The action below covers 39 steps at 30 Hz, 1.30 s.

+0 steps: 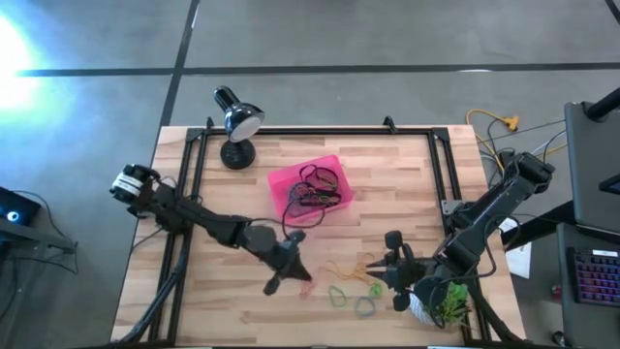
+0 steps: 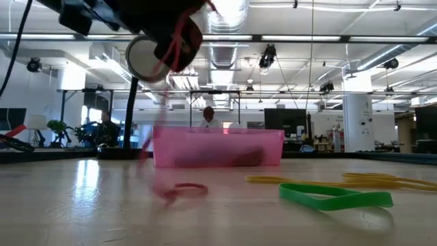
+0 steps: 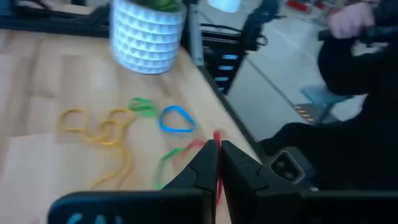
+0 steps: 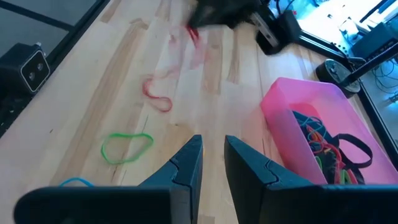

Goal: Pick and place rubber bands into bin
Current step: Put the red rubber band into the red bin

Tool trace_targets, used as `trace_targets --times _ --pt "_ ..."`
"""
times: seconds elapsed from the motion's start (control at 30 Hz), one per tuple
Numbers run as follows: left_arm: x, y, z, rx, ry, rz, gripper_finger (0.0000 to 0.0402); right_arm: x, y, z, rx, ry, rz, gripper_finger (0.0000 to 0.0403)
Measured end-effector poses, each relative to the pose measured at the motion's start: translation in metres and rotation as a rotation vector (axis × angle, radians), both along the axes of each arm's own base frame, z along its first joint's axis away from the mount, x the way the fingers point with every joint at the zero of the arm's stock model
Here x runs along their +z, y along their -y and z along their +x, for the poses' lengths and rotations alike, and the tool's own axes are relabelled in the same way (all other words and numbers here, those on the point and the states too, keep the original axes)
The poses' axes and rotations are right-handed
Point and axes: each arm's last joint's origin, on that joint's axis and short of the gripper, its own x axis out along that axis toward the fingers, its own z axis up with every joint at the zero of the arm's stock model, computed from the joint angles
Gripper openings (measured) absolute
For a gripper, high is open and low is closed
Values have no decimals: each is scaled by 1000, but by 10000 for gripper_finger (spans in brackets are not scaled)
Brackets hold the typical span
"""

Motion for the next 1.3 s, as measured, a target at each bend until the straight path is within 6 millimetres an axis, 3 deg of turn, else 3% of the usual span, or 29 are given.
trace_targets --times 0.17,0.33,0.7,1.0,1.17,1.3 --pt "-3 -4 0 82 -25 -4 0 0 0 0 0 -2 -2 57" --pt "-10 -16 -3 397 -72 183 0 0 0 0 0 -1 -1 57" --pt "2 -70 8 522 -6 345 0 0 0 0 0 -1 -1 57" --pt "-2 -124 7 664 -92 407 0 -1 0 0 0 -4 -4 57" --pt "-9 -141 3 701 -182 430 2 -1 0 0 0 -5 -5 57" --pt "-13 -142 0 694 -231 447 33 -1 0 0 0 -6 -6 57"
